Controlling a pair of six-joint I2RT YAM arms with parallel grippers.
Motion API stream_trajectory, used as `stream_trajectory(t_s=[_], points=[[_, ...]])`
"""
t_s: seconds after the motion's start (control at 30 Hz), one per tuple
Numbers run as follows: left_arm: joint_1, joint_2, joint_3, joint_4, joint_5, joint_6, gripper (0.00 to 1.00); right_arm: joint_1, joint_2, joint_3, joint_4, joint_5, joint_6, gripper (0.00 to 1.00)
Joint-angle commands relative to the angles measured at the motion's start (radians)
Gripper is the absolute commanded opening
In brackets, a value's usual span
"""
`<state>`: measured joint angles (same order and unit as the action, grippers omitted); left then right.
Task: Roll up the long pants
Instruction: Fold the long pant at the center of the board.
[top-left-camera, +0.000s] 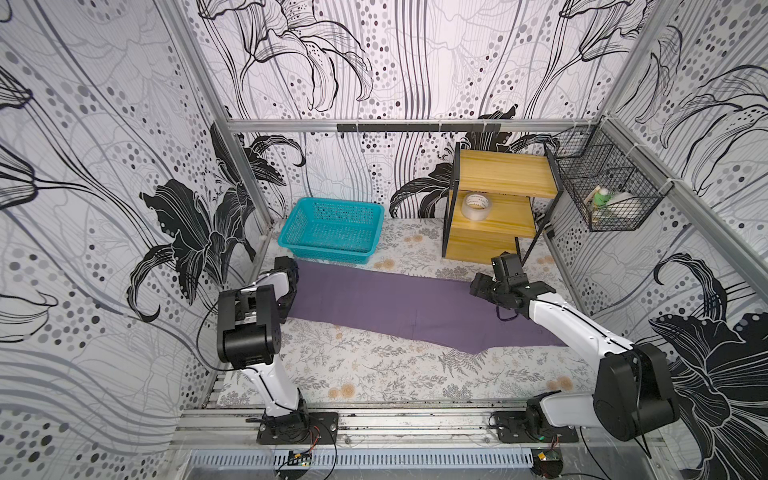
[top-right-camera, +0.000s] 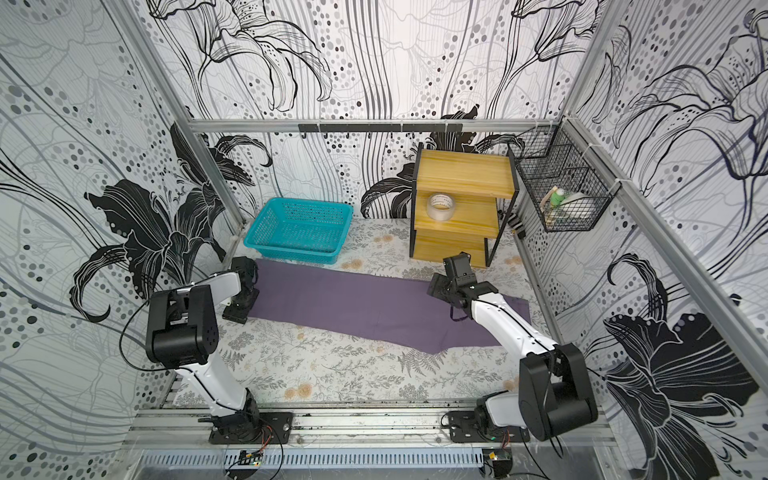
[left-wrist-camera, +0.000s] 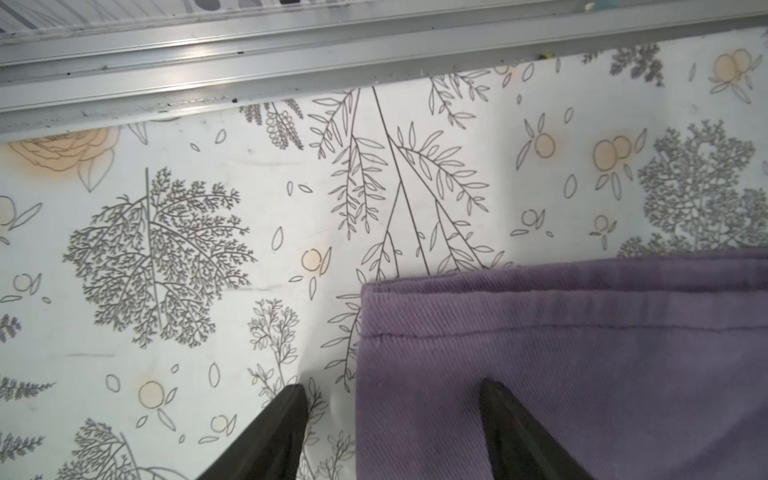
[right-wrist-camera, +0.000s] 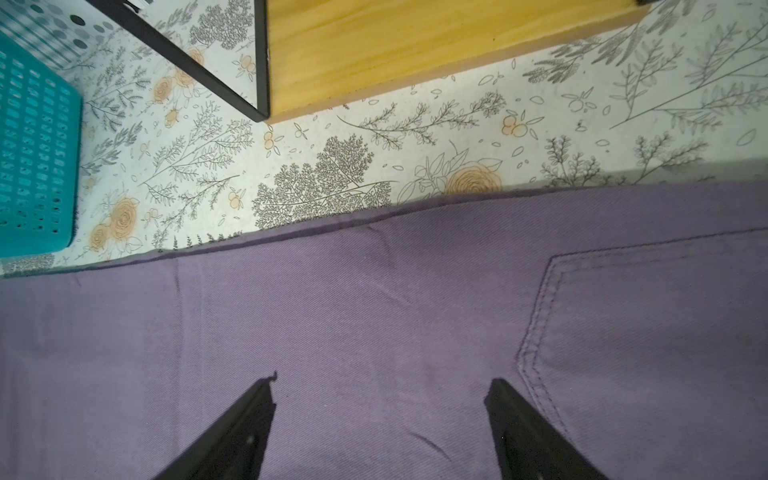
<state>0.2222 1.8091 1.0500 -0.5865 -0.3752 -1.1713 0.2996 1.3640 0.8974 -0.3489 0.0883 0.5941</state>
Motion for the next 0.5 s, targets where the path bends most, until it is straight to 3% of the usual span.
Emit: stream_trajectory(t_s=[0.0,0.2,0.47], points=[[0.000,0.006,0.016,-0.020,-0.042,-0.024,0.68,0.010,-0.024,0.015,-0.033,0.027,0.013,0.84],[0.003,0.113,0.087,-0.069,-0.076,-0.035,0.49,0.010,-0.050,-0.002,-0.033,0.046,0.012,0.84],[0.017,0.063,0.010,-0.039,-0.103,-0.078,0.11,0.010,-0.078,-0.023,-0.041,0.076,0.007,0.85]])
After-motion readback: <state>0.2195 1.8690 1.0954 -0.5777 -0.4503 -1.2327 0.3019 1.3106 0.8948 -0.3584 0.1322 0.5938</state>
